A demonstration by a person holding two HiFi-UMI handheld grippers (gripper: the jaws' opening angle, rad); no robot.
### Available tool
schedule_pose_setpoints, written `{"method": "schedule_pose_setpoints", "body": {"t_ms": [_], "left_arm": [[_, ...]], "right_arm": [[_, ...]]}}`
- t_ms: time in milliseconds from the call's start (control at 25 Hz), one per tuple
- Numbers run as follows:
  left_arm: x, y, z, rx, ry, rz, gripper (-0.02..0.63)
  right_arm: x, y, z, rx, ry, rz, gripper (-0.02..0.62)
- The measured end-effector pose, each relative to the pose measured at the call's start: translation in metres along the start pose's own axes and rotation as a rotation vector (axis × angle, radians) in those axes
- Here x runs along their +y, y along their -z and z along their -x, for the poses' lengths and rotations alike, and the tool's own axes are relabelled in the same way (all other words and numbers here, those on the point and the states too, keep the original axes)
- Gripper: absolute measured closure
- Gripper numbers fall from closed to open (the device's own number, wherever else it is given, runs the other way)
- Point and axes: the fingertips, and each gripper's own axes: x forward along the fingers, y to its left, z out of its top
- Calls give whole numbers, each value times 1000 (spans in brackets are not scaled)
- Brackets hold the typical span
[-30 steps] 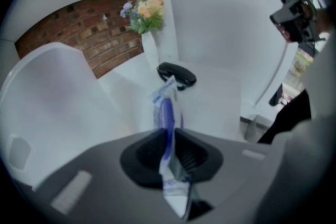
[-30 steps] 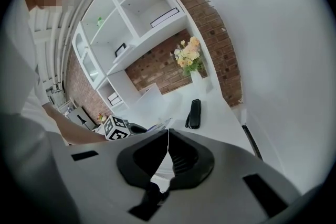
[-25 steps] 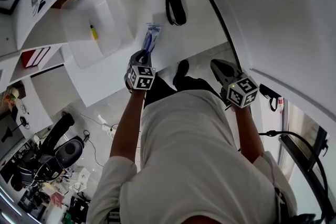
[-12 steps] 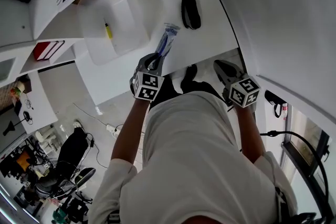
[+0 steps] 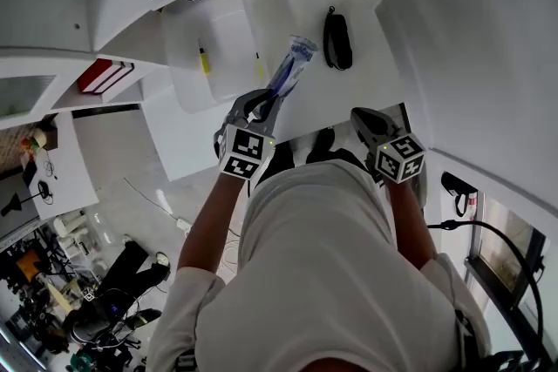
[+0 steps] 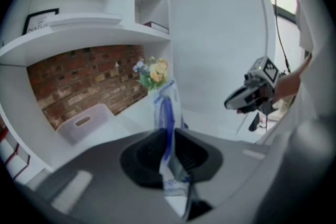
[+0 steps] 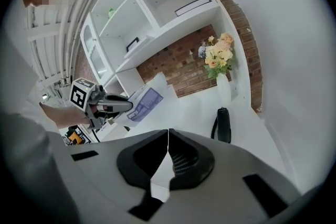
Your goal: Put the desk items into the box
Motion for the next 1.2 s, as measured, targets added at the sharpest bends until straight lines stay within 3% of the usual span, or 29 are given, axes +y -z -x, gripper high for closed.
{"method": "schedule_pose_setpoints", "body": {"t_ms": [440, 760, 920, 1200], "left_arm": [[72, -28, 37, -69, -104, -17, 555], [127, 7, 32, -9, -228, 0, 555], [145, 25, 23, 19, -248, 44, 555], [172, 41, -4, 81, -240, 35, 555]], "right_arm": [[8, -11, -13, -9, 20, 15, 592], [-5, -11, -7, -19, 69, -2, 592], [-15, -9, 0, -26, 102, -23, 592], [-23, -7, 3, -25, 130, -41, 592]]}}
